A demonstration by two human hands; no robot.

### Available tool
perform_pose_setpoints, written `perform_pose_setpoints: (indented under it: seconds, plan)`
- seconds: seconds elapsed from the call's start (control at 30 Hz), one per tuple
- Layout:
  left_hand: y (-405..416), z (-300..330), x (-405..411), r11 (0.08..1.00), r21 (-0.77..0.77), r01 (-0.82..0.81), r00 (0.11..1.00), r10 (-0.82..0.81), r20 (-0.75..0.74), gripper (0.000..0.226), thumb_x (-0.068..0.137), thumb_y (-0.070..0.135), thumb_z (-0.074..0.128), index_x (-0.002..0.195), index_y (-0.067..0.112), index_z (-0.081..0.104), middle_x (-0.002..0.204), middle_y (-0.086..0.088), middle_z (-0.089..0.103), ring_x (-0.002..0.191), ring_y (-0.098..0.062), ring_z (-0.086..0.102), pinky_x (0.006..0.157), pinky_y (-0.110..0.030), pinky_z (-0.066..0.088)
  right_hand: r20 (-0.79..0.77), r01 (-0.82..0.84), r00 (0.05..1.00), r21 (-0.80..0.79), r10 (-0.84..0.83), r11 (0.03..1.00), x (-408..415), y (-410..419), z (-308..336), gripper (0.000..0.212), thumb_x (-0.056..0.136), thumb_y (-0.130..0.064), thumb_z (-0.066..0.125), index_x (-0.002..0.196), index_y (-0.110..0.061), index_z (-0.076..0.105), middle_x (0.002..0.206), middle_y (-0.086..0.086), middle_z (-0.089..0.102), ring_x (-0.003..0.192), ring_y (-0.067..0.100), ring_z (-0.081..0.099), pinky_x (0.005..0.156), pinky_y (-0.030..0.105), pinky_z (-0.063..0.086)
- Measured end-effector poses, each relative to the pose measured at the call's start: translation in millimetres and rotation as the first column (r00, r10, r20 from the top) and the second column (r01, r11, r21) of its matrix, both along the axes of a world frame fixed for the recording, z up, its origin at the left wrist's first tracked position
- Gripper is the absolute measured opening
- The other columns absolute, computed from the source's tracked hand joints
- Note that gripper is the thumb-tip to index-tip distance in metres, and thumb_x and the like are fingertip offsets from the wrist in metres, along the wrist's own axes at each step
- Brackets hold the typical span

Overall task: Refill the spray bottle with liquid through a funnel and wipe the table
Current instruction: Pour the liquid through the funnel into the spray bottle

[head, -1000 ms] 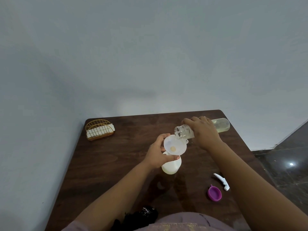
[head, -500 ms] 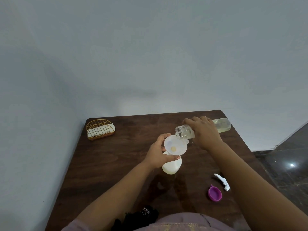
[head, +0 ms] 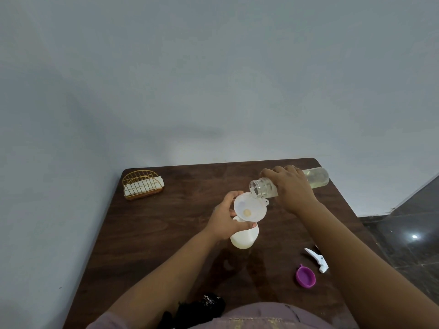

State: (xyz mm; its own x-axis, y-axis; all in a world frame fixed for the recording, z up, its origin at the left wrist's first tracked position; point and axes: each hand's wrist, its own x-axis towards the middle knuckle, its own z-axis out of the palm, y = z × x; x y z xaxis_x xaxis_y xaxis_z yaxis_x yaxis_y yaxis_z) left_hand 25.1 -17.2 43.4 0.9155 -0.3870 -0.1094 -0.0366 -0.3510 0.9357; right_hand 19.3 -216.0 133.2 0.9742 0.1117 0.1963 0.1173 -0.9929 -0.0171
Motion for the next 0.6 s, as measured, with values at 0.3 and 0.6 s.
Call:
perform_pose_setpoints:
  seconds: [0.3, 0.6]
  plan:
    - [0.9, 0.6, 0.0, 1.000, -0.007, 0.002, 1.000, -0.002, 0.003, 0.083, 0.064, 0.029, 0.091, 0.128, 0.044, 0.040, 0.128, 0.016, 0.053, 0.110, -0.016, 0.058, 0.091, -0.037, 0.056, 0.008, -0.004, 1.000, 0.009, 0.004, 1.000, 1.3, 0.8, 0.3, 0.048, 0.071, -0.016, 0.070, 0.114, -0.033, 0.056, 0.099, -0.005, 0.061, 0.094, 0.025, 0.054, 0.094, 0.036, 0.035]
    - [0.0, 0.8, 0.5, 1.000, -0.009, 0.001, 1.000, -0.001, 0.003, 0.083, 0.064, 0.030, 0.091, 0.128, 0.046, 0.039, 0.127, 0.018, 0.053, 0.107, -0.011, 0.058, 0.085, -0.024, 0.054, -0.014, -0.005, 1.000, 0.001, 0.005, 1.000, -0.1, 1.4, 0.5, 0.047, 0.071, -0.016, 0.070, 0.113, -0.032, 0.056, 0.100, -0.005, 0.060, 0.095, 0.025, 0.054, 0.097, 0.037, 0.034]
